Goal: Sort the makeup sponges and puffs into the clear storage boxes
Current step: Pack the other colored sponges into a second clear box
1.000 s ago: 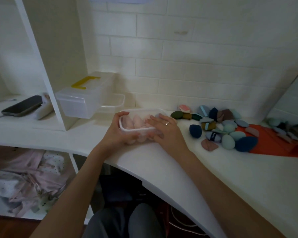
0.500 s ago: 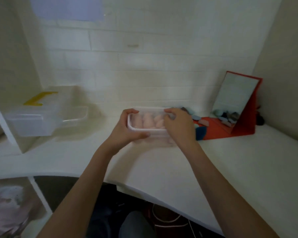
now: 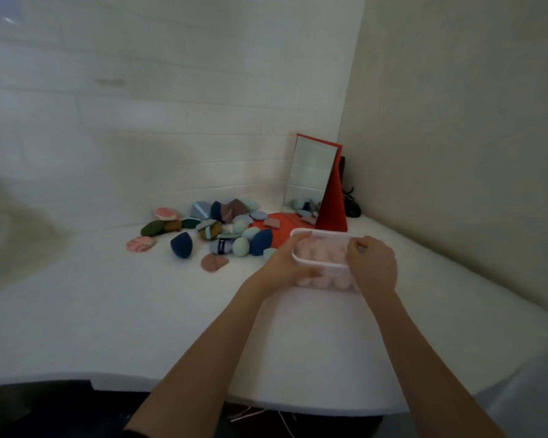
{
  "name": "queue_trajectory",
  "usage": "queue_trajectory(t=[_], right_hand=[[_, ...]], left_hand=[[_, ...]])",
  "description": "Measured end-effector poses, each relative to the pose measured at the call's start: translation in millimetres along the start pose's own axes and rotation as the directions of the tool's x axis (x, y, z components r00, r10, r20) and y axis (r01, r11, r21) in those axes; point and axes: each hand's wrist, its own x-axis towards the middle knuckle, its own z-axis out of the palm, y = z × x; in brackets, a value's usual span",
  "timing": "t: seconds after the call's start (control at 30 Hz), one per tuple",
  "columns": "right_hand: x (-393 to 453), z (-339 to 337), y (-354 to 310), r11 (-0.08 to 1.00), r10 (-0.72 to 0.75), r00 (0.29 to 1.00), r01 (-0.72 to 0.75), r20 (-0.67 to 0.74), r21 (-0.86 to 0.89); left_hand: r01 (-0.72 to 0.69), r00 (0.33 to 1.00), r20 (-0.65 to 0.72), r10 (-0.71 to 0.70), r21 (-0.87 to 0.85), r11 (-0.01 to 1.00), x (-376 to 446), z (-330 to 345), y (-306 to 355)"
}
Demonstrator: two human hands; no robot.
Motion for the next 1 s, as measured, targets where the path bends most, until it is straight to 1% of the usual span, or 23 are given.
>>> queue_trajectory(t=[0.03,0.07,0.13,0.17,0.23,0.3,0.33,0.43,0.53,0.6,0.67,0.73,0.77,0.8,0.83,0.87,0.93,1.0], right_hand=[[3,3,5,0.999,-0.009,1.000,0.010,0.018,-0.051],[6,8,7,0.989,-0.050,0.999,0.050,0.005,-0.137],[4,20,2,0.936,-0.218,0.973,0.185,-0.081,-0.299],[0,27,-4,0.907,-0.308,0.945,0.258,-0.108,-0.333],[-9,40,-12,0.875,-0.386,0.917,0.331,-0.097,-0.354],[-14,44,-17,0.880,-0.378,0.920,0.322,-0.105,-0.349],[-13,43,-19,0.881,-0.367,0.924,0.309,-0.106,-0.358],[-9,49,-22,0.858,-0.365,0.930,0.317,-0.046,-0.405],[-10,54,-24,0.832,-0.414,0.909,0.360,-0.040,-0.422],[-11,56,-25,0.826,-0.450,0.891,0.393,-0.053,-0.404],[-16,54,-34,0.854,-0.470,0.874,0.412,-0.127,-0.318],[-35,57,-57,0.847,-0.530,0.823,0.504,-0.205,-0.167],[-48,61,-74,0.818,-0.572,0.796,0.572,-0.197,-0.062],[-64,68,-94,0.773,-0.616,0.771,0.631,-0.161,0.060],[-81,76,-115,0.727,-0.652,0.750,0.661,-0.115,0.187],[-97,86,-137,0.686,-0.675,0.735,0.655,-0.059,0.316],[-126,108,-179,0.622,-0.696,0.715,0.553,0.066,0.554],[-153,130,-216,0.571,-0.722,0.669,0.429,0.178,0.700]], left_hand=[[-0.005,1.000,-0.001,0.005,-0.011,1.000,3,2,-3],[-0.014,1.000,-0.009,0.014,-0.018,1.000,4,4,-5],[-0.030,0.999,-0.032,0.029,-0.029,0.999,7,9,-7],[-0.029,0.998,-0.055,0.027,-0.028,0.999,7,12,-7],[-0.013,0.993,-0.118,0.016,0.026,1.000,11,18,-7],[-0.009,0.987,-0.157,0.027,0.112,0.994,15,22,-9],[-0.009,0.988,-0.153,0.034,0.161,0.987,16,21,-7],[-0.039,0.988,-0.132,0.077,0.265,0.963,13,18,-1],[-0.075,0.982,-0.139,0.130,0.343,0.936,2,10,-3],[-0.087,0.972,-0.164,0.165,0.405,0.910,-7,0,-10],[-0.098,0.956,-0.202,0.215,0.469,0.878,-19,-13,-15],[-0.094,0.925,-0.268,0.270,0.527,0.844,-33,-32,-15],[-0.084,0.901,-0.310,0.303,0.560,0.824,-41,-45,-15],[-0.064,0.874,-0.355,0.332,0.593,0.803,-50,-60,-17],[-0.039,0.843,-0.401,0.359,0.619,0.784,-61,-77,-18],[-0.010,0.811,-0.443,0.381,0.641,0.768,-73,-95,-20],[0.081,0.731,-0.536,0.423,0.683,0.726,-101,-135,-25],[0.229,0.618,-0.633,0.466,0.712,0.664,-133,-178,-28]])
